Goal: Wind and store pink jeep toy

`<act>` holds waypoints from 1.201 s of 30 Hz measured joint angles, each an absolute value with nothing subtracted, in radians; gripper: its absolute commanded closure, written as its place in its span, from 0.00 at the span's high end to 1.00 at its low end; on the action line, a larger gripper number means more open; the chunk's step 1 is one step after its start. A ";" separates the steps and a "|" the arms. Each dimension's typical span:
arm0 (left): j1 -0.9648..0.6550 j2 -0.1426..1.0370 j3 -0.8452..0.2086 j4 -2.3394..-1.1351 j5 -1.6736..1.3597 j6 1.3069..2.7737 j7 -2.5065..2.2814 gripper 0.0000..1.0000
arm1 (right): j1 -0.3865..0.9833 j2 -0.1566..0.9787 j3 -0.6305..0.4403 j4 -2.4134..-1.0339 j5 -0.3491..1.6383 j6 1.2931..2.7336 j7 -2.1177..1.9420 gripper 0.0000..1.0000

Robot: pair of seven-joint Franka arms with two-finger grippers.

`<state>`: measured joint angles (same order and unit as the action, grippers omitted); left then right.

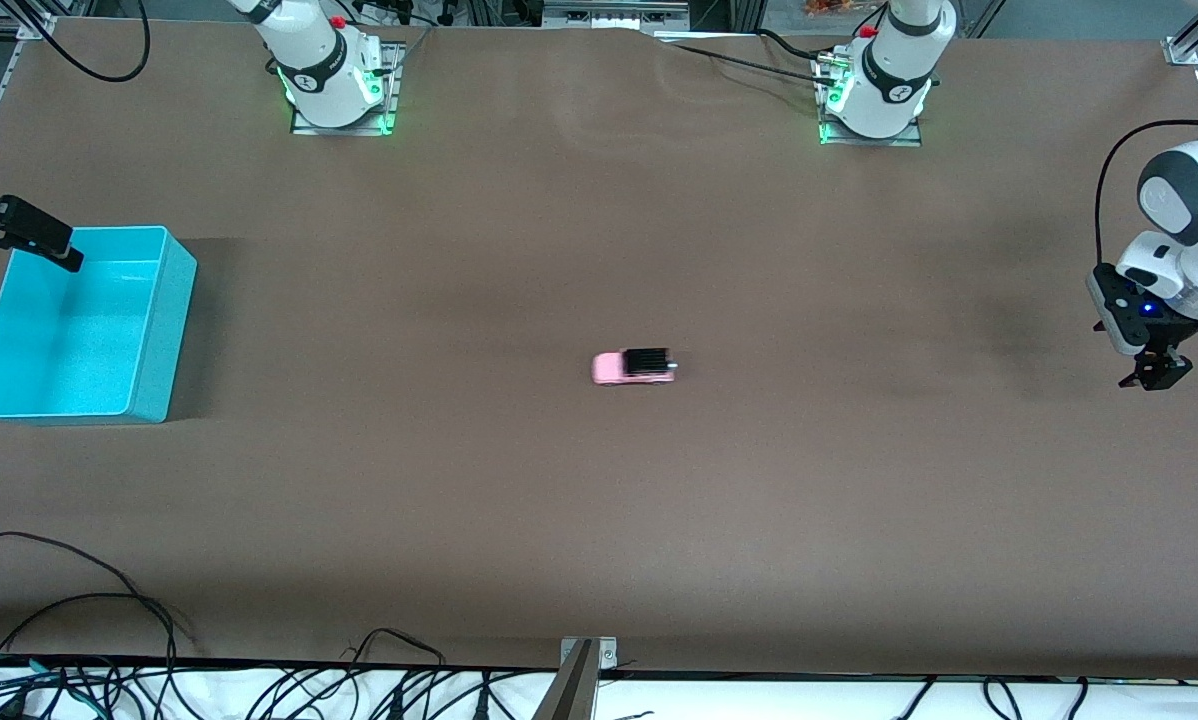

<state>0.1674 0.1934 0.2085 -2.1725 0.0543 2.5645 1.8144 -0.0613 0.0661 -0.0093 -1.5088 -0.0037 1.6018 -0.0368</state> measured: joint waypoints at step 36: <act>0.162 -0.014 0.189 -2.096 0.054 2.401 1.680 1.00 | -0.061 0.066 -0.009 -1.508 -0.004 1.601 -0.037 1.00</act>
